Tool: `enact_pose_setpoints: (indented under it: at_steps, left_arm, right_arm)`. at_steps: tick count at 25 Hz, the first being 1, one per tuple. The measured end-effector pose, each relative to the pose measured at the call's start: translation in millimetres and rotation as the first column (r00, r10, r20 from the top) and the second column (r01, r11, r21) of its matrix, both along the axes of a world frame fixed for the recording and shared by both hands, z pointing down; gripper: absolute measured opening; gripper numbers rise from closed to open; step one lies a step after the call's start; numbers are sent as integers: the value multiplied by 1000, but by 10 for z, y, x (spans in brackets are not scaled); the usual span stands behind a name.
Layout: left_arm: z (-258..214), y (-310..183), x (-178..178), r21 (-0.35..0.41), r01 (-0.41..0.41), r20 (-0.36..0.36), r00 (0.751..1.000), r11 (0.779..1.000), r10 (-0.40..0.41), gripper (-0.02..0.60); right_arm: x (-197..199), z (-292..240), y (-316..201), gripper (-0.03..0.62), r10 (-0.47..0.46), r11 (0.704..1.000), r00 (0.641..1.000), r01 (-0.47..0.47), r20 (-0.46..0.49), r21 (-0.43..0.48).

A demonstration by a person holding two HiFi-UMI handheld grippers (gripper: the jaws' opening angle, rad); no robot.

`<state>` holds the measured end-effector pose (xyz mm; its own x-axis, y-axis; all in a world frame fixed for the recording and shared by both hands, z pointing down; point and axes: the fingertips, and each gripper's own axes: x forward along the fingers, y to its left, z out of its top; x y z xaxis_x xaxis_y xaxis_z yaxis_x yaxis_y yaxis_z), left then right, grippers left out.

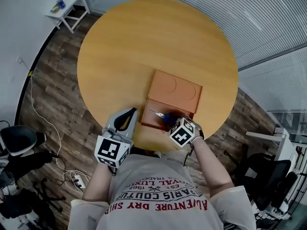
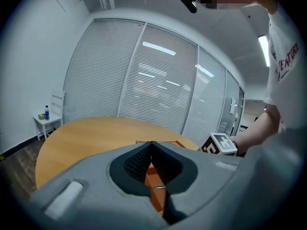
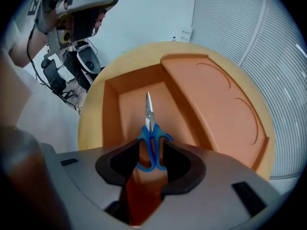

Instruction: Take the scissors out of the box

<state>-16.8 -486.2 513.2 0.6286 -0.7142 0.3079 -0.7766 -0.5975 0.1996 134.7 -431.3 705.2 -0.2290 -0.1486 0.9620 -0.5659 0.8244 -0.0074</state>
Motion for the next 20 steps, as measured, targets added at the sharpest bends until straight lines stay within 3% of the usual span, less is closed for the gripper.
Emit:
enact_pose_setpoints:
  at_steps: [5, 9, 20]
  left_arm:
    - [85, -57, -142, -35, 29, -6, 1000, 999, -29, 9]
    - [124, -58, -146, -42, 27, -4, 1000, 999, -27, 8]
    - [35, 23, -138, -12, 25, 28, 999, 1000, -24, 9]
  right_arm:
    - [6, 116, -9, 143, -31, 999, 997, 29, -70, -33]
    - [21, 123, -31, 138, -21, 998, 998, 16, -65, -65]
    - [16, 117, 17, 92, -131, 991, 990, 129, -48, -41]
